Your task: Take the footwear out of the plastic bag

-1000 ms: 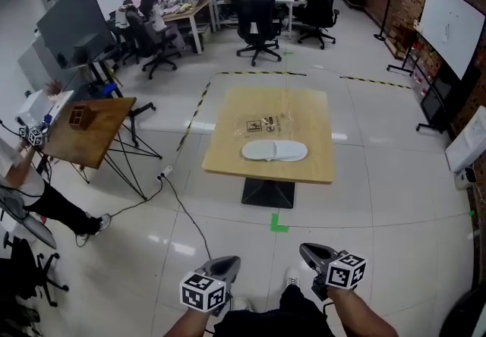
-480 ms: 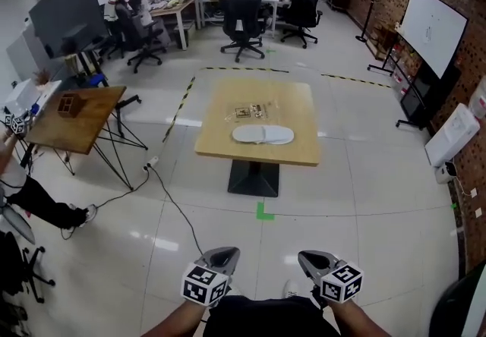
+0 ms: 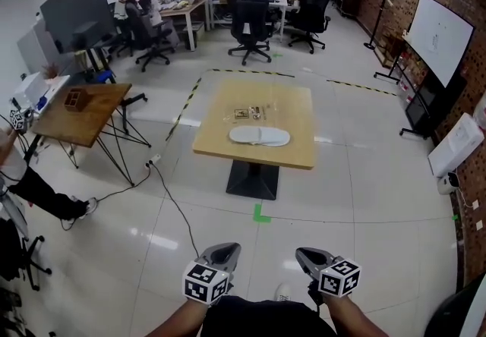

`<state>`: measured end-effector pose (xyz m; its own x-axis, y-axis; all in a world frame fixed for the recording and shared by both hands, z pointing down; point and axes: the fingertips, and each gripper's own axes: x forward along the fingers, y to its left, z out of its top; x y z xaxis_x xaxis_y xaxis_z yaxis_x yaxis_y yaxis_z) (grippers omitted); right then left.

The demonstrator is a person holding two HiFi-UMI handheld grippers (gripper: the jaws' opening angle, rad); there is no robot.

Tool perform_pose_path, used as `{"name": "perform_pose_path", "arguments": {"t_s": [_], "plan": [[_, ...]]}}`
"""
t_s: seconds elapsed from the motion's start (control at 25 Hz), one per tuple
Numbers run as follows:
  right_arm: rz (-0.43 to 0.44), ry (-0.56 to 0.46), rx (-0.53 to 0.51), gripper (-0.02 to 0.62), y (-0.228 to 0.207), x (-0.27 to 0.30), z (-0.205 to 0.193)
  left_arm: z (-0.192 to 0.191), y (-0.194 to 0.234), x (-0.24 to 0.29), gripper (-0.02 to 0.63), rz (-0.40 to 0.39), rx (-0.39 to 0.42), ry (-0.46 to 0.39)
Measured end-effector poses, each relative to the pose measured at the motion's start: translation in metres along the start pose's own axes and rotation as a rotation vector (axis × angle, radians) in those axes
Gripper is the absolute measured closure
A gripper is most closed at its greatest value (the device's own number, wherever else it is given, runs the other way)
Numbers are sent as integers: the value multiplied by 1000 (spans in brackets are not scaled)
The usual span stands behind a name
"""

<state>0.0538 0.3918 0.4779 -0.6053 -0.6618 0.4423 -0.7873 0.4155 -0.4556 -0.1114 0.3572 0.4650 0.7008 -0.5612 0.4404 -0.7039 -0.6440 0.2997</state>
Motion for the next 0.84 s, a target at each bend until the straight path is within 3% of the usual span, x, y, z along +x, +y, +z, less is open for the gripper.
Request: {"name": "perform_pose_path", "arguments": {"t_s": [0.24, 0.44, 0.84], "plan": [[7, 3, -23, 595, -7, -5, -1, -8, 2, 2, 598, 41, -67, 16], [4, -14, -43, 595, -9, -11, 4, -4, 6, 2, 598, 73, -73, 0], [3, -33, -45, 595, -3, -11, 6, -2, 5, 7, 598, 49, -53, 14]]}}
